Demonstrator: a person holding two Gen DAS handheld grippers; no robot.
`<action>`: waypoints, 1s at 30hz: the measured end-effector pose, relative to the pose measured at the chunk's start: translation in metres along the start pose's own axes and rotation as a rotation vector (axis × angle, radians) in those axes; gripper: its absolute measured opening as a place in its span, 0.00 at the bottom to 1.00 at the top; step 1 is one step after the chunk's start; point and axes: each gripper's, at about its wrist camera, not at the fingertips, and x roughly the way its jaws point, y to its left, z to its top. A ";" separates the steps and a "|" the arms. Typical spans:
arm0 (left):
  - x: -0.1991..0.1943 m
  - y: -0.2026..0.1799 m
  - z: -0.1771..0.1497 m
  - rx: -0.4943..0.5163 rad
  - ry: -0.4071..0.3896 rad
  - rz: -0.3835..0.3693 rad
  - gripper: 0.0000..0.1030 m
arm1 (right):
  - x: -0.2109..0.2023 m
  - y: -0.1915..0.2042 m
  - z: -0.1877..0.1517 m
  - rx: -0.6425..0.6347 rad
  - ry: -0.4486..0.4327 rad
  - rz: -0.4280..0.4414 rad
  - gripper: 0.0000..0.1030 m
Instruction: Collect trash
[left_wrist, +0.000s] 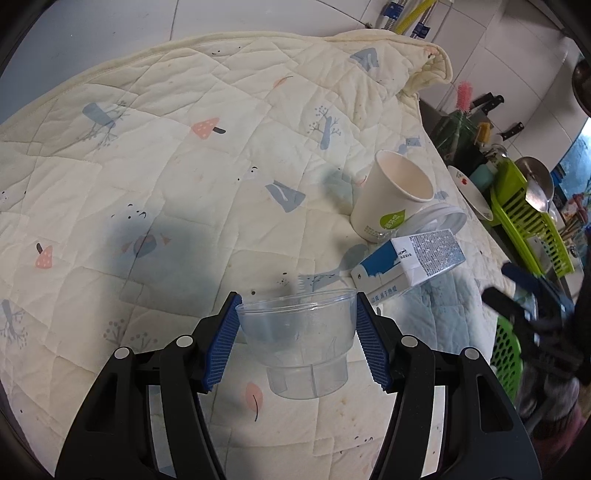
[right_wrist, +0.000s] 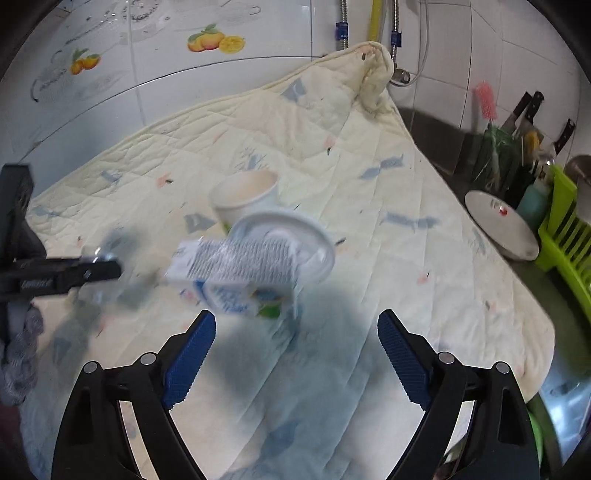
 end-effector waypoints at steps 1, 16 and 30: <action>0.000 0.000 0.000 -0.001 0.001 -0.001 0.59 | 0.002 -0.002 0.004 -0.001 0.000 0.002 0.84; 0.002 -0.004 0.000 0.020 0.001 -0.014 0.59 | 0.054 -0.034 0.042 -0.017 0.020 0.028 0.57; 0.005 -0.002 0.001 0.016 0.007 -0.012 0.59 | 0.065 -0.051 0.049 0.014 0.032 0.049 0.49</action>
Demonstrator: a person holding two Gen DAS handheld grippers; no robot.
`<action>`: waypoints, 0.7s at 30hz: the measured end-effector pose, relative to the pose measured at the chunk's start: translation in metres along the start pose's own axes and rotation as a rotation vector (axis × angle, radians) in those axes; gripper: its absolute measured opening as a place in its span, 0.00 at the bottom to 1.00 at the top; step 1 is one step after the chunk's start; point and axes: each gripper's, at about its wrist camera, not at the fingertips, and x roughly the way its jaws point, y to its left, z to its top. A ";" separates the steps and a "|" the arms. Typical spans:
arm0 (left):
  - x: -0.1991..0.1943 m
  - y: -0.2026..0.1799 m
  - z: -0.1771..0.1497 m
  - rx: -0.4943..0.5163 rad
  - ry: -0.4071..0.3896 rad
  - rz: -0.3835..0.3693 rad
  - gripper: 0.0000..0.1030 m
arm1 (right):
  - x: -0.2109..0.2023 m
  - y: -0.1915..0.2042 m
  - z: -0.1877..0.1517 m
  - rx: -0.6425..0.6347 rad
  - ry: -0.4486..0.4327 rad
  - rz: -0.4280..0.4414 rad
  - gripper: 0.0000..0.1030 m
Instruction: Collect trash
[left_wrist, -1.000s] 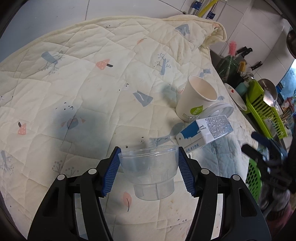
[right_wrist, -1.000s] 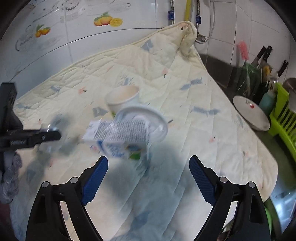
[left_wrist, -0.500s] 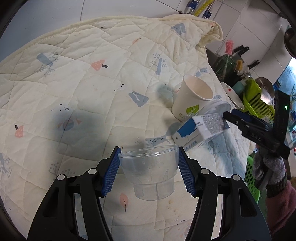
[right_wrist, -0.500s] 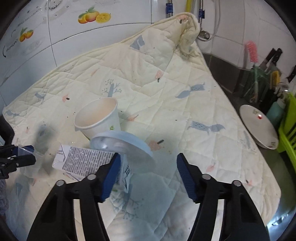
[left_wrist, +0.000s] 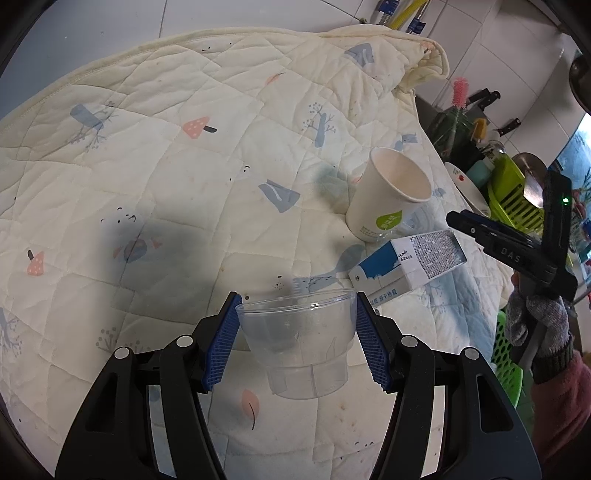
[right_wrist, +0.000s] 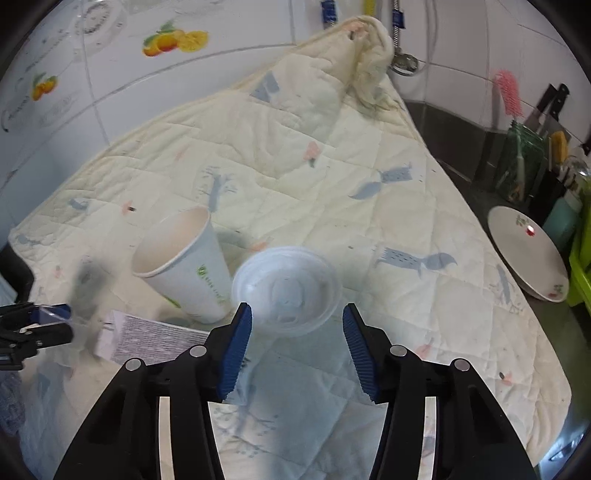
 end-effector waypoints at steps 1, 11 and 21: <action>0.000 0.000 0.000 -0.001 -0.001 0.000 0.59 | 0.003 -0.004 0.000 0.015 0.014 0.005 0.49; 0.001 0.004 -0.001 -0.004 0.004 0.010 0.59 | -0.008 -0.011 -0.001 0.030 -0.008 0.076 0.72; -0.010 0.010 -0.003 -0.011 -0.015 0.008 0.59 | -0.019 0.067 0.007 -0.425 0.123 0.159 0.78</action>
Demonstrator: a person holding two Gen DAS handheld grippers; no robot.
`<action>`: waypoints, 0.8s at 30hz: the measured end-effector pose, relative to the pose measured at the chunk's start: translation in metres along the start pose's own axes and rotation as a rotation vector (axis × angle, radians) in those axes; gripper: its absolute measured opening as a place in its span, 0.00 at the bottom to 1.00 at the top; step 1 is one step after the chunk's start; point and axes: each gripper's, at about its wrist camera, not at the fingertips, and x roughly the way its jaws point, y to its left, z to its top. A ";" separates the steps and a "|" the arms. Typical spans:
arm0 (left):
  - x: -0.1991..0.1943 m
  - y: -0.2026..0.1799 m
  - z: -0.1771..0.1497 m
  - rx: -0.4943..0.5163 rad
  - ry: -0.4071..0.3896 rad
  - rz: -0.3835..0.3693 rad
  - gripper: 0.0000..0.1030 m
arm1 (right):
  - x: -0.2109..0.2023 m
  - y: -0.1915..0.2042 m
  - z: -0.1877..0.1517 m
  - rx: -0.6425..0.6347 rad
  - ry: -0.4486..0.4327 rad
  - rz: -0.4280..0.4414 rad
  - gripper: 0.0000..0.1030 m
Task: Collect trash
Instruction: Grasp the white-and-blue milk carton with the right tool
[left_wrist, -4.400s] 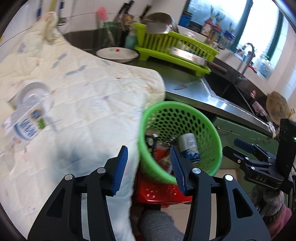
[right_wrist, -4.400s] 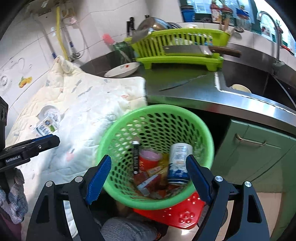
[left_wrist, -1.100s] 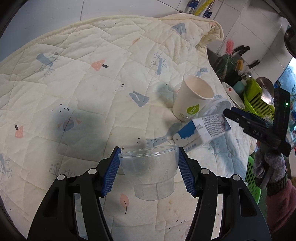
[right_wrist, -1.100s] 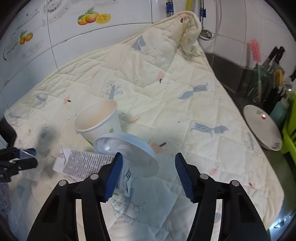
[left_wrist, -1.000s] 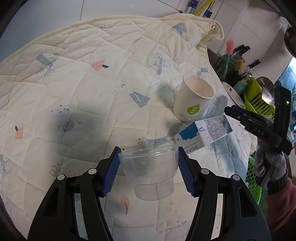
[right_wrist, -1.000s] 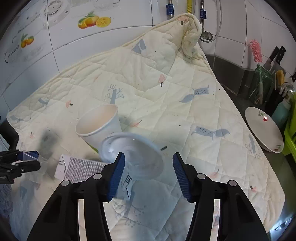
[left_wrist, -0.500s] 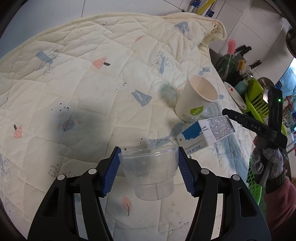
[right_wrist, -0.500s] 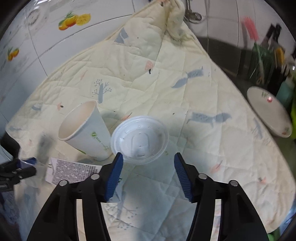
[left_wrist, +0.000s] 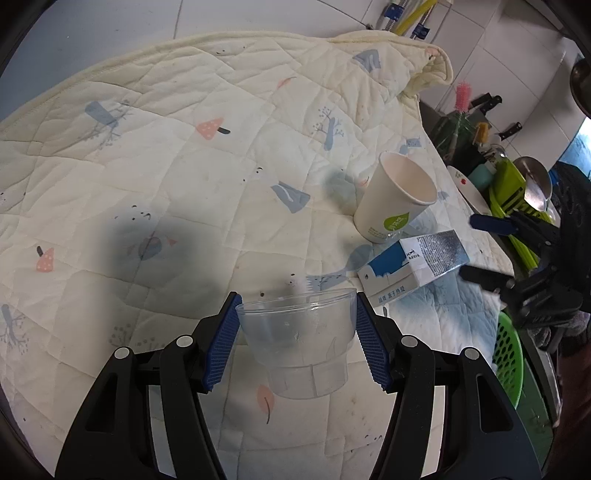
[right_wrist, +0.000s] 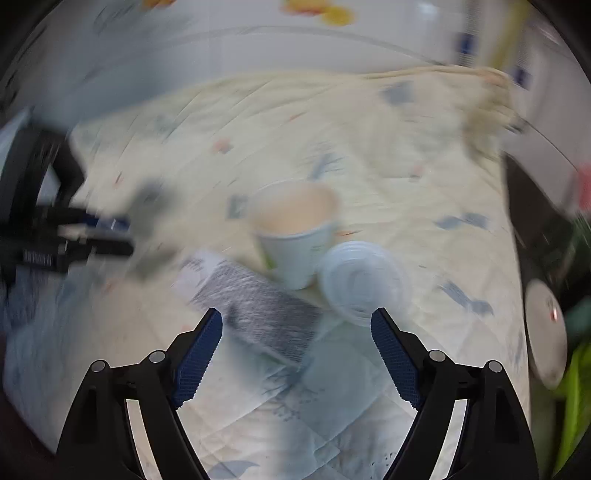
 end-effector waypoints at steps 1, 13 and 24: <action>-0.001 0.001 0.000 -0.001 -0.002 0.002 0.59 | 0.004 0.007 0.004 -0.047 0.021 -0.004 0.78; -0.007 0.017 -0.003 -0.024 -0.005 0.014 0.59 | 0.062 0.046 0.017 -0.332 0.170 0.008 0.80; -0.010 0.018 -0.006 -0.031 -0.011 0.001 0.59 | 0.056 0.057 0.005 -0.290 0.194 -0.041 0.52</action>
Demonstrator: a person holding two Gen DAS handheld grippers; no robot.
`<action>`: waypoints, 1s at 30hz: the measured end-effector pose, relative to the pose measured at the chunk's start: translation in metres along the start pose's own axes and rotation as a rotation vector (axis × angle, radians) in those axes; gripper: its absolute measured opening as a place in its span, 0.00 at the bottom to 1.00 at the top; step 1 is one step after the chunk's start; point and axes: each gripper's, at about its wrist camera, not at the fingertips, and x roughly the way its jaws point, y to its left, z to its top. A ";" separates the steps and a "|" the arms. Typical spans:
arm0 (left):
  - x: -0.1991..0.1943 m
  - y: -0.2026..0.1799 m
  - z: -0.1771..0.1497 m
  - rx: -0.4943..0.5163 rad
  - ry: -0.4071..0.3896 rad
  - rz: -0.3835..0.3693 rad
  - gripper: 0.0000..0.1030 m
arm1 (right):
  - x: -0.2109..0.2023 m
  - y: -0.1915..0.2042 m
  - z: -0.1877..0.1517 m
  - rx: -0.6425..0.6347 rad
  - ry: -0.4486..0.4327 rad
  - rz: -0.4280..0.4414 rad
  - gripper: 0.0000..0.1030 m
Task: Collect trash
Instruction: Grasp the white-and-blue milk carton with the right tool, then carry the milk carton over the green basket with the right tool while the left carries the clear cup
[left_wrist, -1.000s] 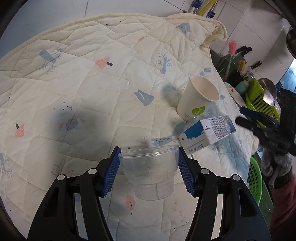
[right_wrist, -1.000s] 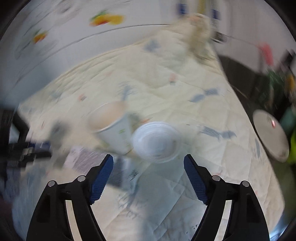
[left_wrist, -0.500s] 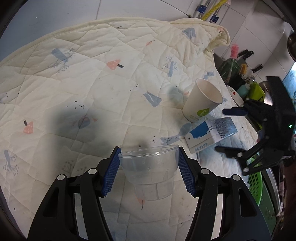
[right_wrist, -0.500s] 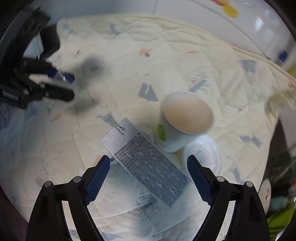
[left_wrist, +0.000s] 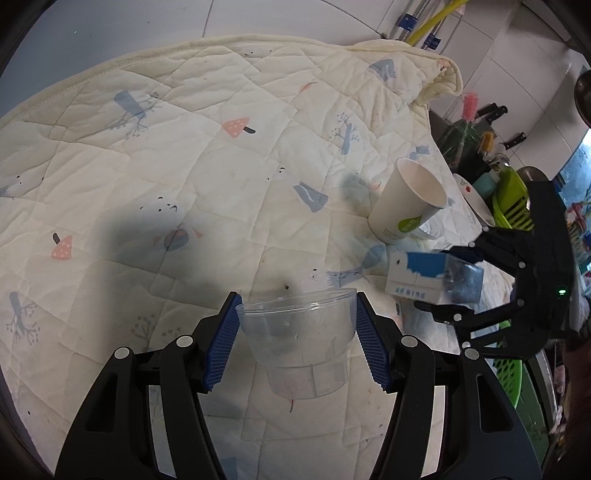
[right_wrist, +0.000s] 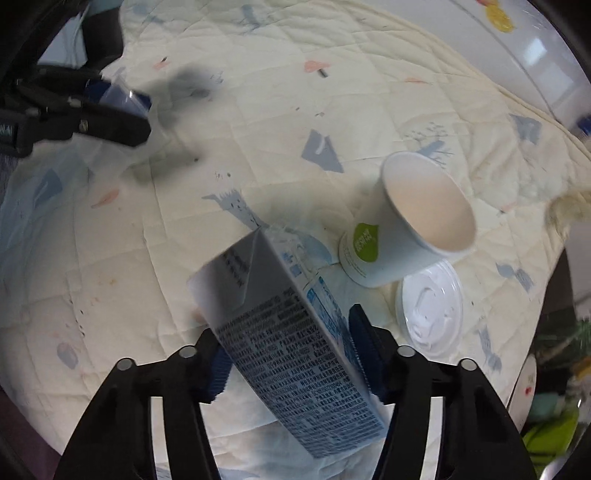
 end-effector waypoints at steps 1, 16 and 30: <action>-0.002 -0.002 -0.001 0.003 -0.001 -0.005 0.59 | -0.004 0.000 -0.003 0.022 -0.011 0.008 0.51; -0.035 -0.070 -0.022 0.130 -0.015 -0.141 0.59 | -0.093 0.008 -0.105 0.583 -0.088 0.001 0.47; -0.036 -0.168 -0.053 0.285 0.031 -0.273 0.59 | -0.109 -0.008 -0.304 1.073 0.057 -0.215 0.47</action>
